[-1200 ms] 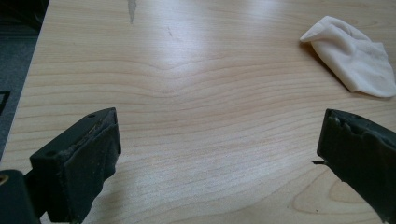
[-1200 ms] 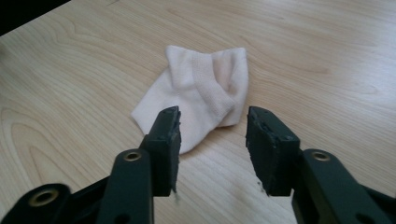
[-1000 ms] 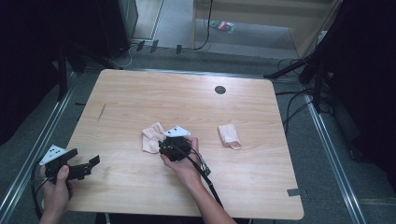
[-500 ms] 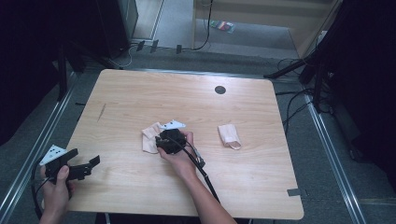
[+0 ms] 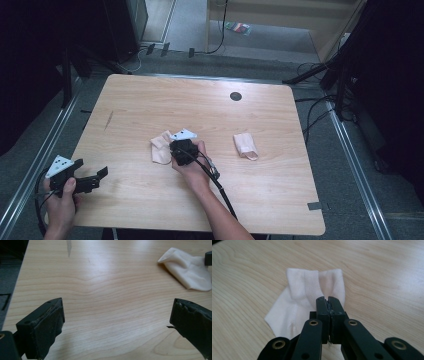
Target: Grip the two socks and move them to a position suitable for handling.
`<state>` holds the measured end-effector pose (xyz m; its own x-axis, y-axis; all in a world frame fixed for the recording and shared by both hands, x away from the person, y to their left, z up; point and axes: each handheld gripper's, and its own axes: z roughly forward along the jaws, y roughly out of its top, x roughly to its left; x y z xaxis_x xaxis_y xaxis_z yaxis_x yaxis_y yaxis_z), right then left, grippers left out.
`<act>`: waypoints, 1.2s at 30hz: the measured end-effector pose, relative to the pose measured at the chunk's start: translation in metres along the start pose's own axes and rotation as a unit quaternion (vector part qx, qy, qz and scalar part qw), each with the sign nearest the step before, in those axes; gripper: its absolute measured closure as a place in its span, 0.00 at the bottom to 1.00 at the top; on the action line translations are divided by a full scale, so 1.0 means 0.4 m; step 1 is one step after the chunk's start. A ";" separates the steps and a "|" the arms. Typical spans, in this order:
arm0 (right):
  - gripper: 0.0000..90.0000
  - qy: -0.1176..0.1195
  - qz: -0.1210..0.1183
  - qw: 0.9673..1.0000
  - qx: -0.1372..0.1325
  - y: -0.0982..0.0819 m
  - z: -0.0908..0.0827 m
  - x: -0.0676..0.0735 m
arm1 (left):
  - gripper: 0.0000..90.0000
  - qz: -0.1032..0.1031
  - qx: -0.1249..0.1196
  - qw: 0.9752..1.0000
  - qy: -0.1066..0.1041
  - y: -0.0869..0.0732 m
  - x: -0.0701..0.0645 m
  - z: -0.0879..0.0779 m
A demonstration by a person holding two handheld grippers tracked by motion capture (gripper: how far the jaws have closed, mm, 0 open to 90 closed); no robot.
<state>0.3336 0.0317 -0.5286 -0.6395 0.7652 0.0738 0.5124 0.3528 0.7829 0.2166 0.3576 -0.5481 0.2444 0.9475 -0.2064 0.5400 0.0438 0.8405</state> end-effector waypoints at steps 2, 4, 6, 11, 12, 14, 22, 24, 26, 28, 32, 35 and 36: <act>1.00 0.007 0.003 1.000 -0.008 0.008 -0.011 -0.001 | 0.00 -0.014 -0.005 1.000 -0.017 0.007 -0.015 0.006; 1.00 0.010 0.007 1.000 -0.010 0.015 -0.019 -0.002 | 0.00 -0.013 -0.001 1.000 -0.027 0.016 -0.043 0.018; 1.00 0.012 0.009 1.000 -0.012 0.020 -0.026 -0.004 | 0.00 -0.012 0.002 0.999 -0.045 0.022 -0.075 0.034; 1.00 0.015 0.013 1.000 -0.015 0.033 -0.039 -0.003 | 0.00 -0.007 0.017 0.997 -0.079 0.028 -0.144 0.077; 1.00 0.016 0.012 1.000 -0.017 0.036 -0.041 -0.002 | 0.00 0.006 0.025 0.996 -0.087 0.032 -0.179 0.100; 1.00 0.017 0.015 1.000 -0.020 0.043 -0.047 -0.001 | 0.00 0.011 0.036 0.994 -0.099 0.036 -0.209 0.123; 1.00 0.016 0.021 0.999 -0.026 0.065 -0.071 0.005 | 0.00 0.018 0.059 0.993 -0.098 0.060 -0.286 0.195; 0.99 0.017 0.021 0.999 -0.027 0.069 -0.078 0.007 | 0.00 0.025 0.064 0.993 -0.094 0.064 -0.306 0.207; 1.00 0.018 0.019 0.999 -0.029 0.074 -0.082 0.008 | 0.05 0.026 0.069 0.993 -0.087 0.066 -0.323 0.220; 1.00 0.019 0.016 0.999 -0.031 0.077 -0.086 0.011 | 0.06 0.030 0.073 0.994 -0.081 0.068 -0.335 0.233; 1.00 0.021 0.017 0.999 -0.034 0.080 -0.091 0.015 | 0.16 0.027 0.085 0.994 -0.058 0.072 -0.350 0.260; 1.00 0.022 0.020 0.999 -0.037 0.083 -0.098 0.016 | 0.19 0.021 0.101 0.993 -0.054 0.075 -0.352 0.272; 0.99 0.023 0.019 0.999 -0.039 0.084 -0.100 0.017 | 0.23 0.020 0.101 0.993 -0.058 0.077 -0.352 0.274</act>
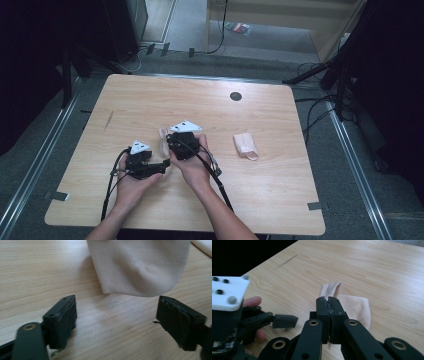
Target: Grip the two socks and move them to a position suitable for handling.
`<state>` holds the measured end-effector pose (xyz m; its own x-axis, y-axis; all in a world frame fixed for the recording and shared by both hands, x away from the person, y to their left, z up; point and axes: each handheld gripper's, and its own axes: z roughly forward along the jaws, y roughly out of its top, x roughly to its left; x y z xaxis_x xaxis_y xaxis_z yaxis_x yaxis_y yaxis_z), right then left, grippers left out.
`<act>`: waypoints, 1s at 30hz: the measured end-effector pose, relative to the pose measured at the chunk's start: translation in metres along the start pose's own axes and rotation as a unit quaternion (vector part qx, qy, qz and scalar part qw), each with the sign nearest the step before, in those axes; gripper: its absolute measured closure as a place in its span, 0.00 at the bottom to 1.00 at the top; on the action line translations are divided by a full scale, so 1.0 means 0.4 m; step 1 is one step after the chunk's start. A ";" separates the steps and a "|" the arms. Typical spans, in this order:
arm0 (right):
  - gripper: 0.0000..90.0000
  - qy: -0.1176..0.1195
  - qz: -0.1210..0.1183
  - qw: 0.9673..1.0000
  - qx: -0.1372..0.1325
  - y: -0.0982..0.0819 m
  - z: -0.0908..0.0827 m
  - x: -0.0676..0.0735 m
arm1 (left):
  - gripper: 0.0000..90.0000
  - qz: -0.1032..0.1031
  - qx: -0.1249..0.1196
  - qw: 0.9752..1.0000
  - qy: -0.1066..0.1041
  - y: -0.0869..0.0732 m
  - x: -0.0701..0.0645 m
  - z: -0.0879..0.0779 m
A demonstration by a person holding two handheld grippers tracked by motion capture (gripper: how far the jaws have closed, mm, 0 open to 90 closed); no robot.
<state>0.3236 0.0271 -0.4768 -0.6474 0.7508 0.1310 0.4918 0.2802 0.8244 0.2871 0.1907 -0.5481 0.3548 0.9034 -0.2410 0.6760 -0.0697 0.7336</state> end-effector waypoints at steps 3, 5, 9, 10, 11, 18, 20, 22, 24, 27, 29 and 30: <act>1.00 0.003 0.001 1.000 -0.002 0.004 -0.005 0.003 | 0.32 0.000 0.000 1.000 -0.008 0.006 -0.004 0.004; 1.00 0.004 0.000 1.000 -0.003 0.006 -0.006 0.006 | 0.39 -0.002 -0.005 1.000 -0.018 0.011 -0.006 0.007; 1.00 0.006 0.000 1.000 -0.004 0.009 -0.011 0.011 | 0.49 -0.027 -0.009 0.999 -0.032 0.017 0.001 0.016; 1.00 0.007 0.000 1.000 -0.005 0.010 -0.012 0.011 | 0.52 -0.032 -0.009 0.999 -0.029 0.017 0.003 0.019; 1.00 0.006 -0.001 1.000 -0.005 0.011 -0.014 0.010 | 0.57 -0.032 -0.009 0.999 -0.029 0.016 0.005 0.021; 1.00 0.009 0.005 1.000 -0.010 0.015 -0.019 0.008 | 0.91 -0.022 -0.037 0.999 -0.023 0.019 0.010 0.003; 1.00 0.009 0.005 1.000 -0.010 0.016 -0.019 0.007 | 1.00 -0.017 -0.047 0.999 -0.017 0.020 0.016 -0.007; 1.00 0.009 0.008 1.000 -0.010 0.016 -0.019 0.007 | 1.00 -0.015 -0.058 0.998 -0.018 0.020 0.023 -0.016; 1.00 0.010 0.007 1.000 -0.011 0.016 -0.018 0.007 | 1.00 -0.014 -0.061 0.998 -0.016 0.021 0.026 -0.022; 1.00 0.013 0.008 1.000 -0.012 0.020 -0.015 0.011 | 1.00 -0.016 -0.079 0.997 -0.003 0.025 0.036 -0.041; 1.00 0.016 0.004 1.000 -0.011 0.023 -0.013 0.015 | 1.00 -0.017 -0.088 0.996 0.004 0.028 0.044 -0.056; 1.00 0.017 0.005 1.000 -0.012 0.025 -0.012 0.018 | 1.00 -0.018 -0.093 0.995 0.007 0.030 0.048 -0.064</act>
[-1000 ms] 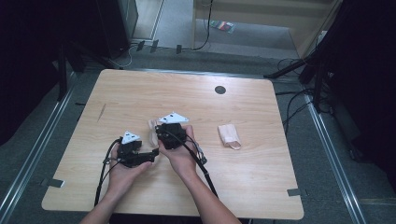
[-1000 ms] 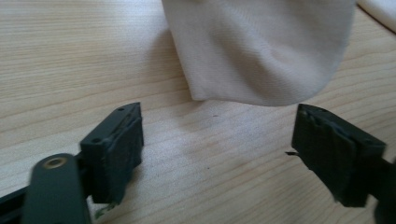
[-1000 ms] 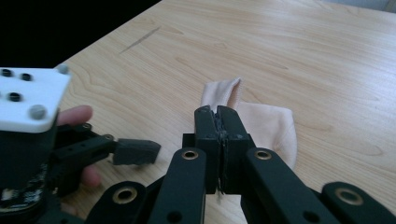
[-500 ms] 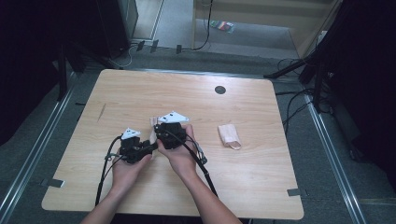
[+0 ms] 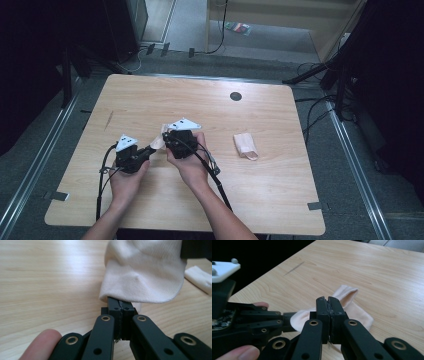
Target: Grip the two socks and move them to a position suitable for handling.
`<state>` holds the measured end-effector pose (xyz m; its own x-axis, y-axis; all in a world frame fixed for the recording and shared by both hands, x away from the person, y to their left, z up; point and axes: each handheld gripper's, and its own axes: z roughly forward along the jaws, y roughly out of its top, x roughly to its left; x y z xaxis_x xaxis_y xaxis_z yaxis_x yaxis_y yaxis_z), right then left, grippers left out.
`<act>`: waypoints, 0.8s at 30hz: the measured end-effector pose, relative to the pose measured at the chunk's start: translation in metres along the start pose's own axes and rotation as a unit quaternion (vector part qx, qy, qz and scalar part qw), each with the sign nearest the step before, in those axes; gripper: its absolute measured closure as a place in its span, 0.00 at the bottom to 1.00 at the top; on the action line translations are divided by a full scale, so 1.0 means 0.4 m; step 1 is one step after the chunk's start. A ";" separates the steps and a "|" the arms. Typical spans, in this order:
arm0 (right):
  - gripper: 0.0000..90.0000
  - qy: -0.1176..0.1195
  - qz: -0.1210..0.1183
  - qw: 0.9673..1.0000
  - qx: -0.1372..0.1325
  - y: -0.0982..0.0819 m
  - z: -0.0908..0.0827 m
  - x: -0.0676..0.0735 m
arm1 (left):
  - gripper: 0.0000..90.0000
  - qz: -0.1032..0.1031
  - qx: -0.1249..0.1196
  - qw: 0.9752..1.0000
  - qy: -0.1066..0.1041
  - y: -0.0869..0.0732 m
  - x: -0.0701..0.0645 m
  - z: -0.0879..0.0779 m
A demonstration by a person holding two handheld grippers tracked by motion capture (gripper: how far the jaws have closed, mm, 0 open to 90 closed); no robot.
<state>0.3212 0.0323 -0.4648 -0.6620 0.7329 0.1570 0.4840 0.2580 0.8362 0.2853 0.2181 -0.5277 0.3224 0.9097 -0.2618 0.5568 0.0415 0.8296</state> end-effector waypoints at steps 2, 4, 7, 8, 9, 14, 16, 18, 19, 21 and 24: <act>1.00 0.007 0.000 1.000 -0.004 0.006 0.002 0.004 | 1.00 -0.001 -0.012 1.000 0.008 0.006 0.006 -0.016; 1.00 0.011 0.002 1.000 -0.008 0.013 0.003 0.010 | 1.00 0.002 -0.027 1.000 0.015 0.011 0.006 -0.036; 1.00 0.021 0.004 1.000 -0.015 0.022 0.000 0.016 | 1.00 0.009 -0.041 0.999 0.022 0.015 0.005 -0.050; 1.00 0.023 0.005 1.000 -0.017 0.024 -0.002 0.016 | 0.99 0.013 -0.038 0.999 0.024 0.014 0.006 -0.050; 1.00 0.023 0.005 1.000 -0.017 0.024 -0.003 0.016 | 0.95 0.007 -0.028 0.999 0.015 0.012 0.008 -0.042; 1.00 0.022 0.005 1.000 -0.012 0.022 -0.006 0.011 | 0.62 -0.012 0.048 0.999 0.009 -0.012 0.015 0.023; 1.00 0.023 0.006 1.000 -0.012 0.024 -0.009 0.010 | 0.54 -0.020 0.065 0.998 0.004 -0.016 0.018 0.040; 1.00 0.026 0.006 1.000 -0.015 0.025 -0.012 0.009 | 0.47 -0.028 0.069 0.997 0.005 -0.016 0.020 0.050; 1.00 0.027 0.007 0.999 -0.015 0.026 -0.014 0.010 | 0.46 -0.034 0.070 0.997 0.000 -0.014 0.022 0.055; 1.00 0.028 0.007 0.999 -0.014 0.026 -0.015 0.009 | 0.49 -0.043 0.062 0.997 -0.013 -0.010 0.023 0.061; 1.00 0.028 0.007 0.999 -0.013 0.026 -0.017 0.009 | 0.73 -0.038 0.048 0.998 -0.032 -0.007 0.023 0.060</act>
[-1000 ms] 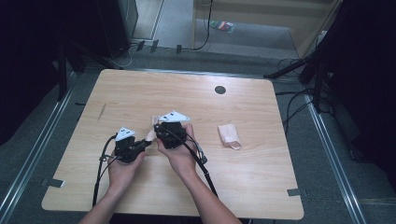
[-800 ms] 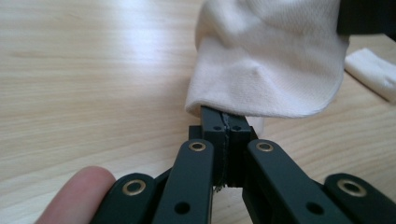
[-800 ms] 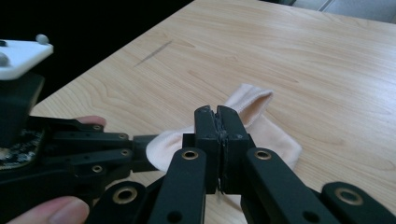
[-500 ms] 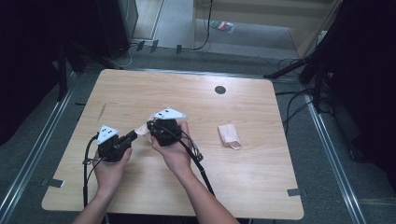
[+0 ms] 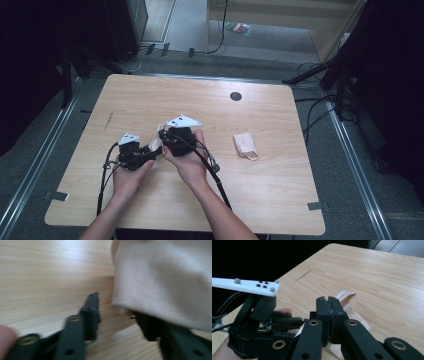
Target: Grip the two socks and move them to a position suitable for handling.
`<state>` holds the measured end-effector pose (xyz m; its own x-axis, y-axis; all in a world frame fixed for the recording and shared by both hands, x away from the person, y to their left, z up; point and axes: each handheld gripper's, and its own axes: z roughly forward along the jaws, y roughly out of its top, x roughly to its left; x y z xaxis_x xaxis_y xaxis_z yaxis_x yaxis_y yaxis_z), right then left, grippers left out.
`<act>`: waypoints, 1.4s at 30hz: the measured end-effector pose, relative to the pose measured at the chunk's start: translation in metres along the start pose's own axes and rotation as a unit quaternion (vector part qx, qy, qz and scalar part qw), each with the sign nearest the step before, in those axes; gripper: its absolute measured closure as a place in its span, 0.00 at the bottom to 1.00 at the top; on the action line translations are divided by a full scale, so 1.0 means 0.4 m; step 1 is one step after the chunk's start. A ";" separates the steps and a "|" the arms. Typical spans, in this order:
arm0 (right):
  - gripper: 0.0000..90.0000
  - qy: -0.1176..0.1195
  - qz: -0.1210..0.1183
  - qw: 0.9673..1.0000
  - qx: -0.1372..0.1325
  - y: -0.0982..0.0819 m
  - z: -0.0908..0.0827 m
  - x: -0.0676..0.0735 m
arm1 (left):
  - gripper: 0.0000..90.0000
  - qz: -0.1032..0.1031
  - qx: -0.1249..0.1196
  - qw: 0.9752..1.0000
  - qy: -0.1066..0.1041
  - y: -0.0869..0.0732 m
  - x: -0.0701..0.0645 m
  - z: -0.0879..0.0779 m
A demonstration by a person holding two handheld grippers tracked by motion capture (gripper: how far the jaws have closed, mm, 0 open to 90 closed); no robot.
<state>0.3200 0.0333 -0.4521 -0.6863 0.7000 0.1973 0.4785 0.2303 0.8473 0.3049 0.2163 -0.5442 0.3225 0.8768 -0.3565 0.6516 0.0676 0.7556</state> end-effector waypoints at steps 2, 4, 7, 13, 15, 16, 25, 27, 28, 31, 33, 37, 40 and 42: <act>1.00 -0.002 -0.001 1.000 -0.002 0.000 -0.002 -0.002 | 0.91 0.013 -0.009 1.000 0.007 -0.001 -0.003 -0.006; 1.00 -0.005 0.000 1.000 -0.003 0.000 -0.005 -0.007 | 0.99 0.028 -0.017 0.999 0.021 0.000 -0.006 -0.016; 1.00 -0.012 0.003 1.000 -0.007 0.000 -0.012 -0.016 | 1.00 0.050 -0.043 0.996 0.060 0.009 -0.017 -0.043; 1.00 -0.023 0.004 1.000 -0.011 -0.010 -0.028 -0.037 | 1.00 0.120 -0.075 0.982 0.126 0.018 -0.055 -0.080; 1.00 -0.031 0.003 0.999 -0.007 -0.021 -0.032 -0.045 | 1.00 0.159 -0.060 0.976 0.136 0.004 -0.081 -0.073; 1.00 -0.035 0.000 0.999 -0.004 -0.028 -0.033 -0.050 | 0.99 0.173 -0.057 0.973 0.140 -0.003 -0.091 -0.068; 1.00 -0.061 0.021 0.998 0.024 -0.122 -0.056 -0.127 | 0.85 0.211 0.012 0.975 0.075 -0.042 -0.136 -0.017; 1.00 -0.069 0.023 0.997 0.027 -0.137 -0.063 -0.144 | 0.77 0.214 0.020 0.975 0.051 -0.047 -0.140 -0.014; 1.00 -0.072 0.023 0.997 0.030 -0.142 -0.067 -0.152 | 0.73 0.208 0.022 0.977 0.035 -0.047 -0.137 -0.014; 1.00 -0.082 0.027 0.996 0.034 -0.157 -0.077 -0.177 | 0.59 0.183 0.024 0.983 -0.021 -0.046 -0.121 -0.020; 1.00 -0.090 0.027 0.995 0.035 -0.162 -0.082 -0.189 | 0.54 0.169 0.018 0.985 -0.039 -0.043 -0.104 -0.028; 0.98 -0.099 0.028 0.994 0.036 -0.171 -0.090 -0.215 | 0.48 0.126 0.001 0.991 -0.048 -0.025 -0.065 -0.040; 0.86 -0.098 0.041 0.994 0.032 -0.175 -0.098 -0.232 | 0.49 0.074 -0.006 0.997 -0.015 0.001 -0.030 -0.034; 0.79 -0.100 0.050 0.993 0.030 -0.177 -0.102 -0.241 | 0.50 0.055 -0.006 0.998 0.000 0.011 -0.018 -0.029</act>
<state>0.3299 -0.0780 -0.5109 -0.5152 0.8397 0.1718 0.5744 0.1895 0.7963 0.2974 0.2159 -0.5321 0.3925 0.8791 -0.2705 0.6030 -0.0238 0.7974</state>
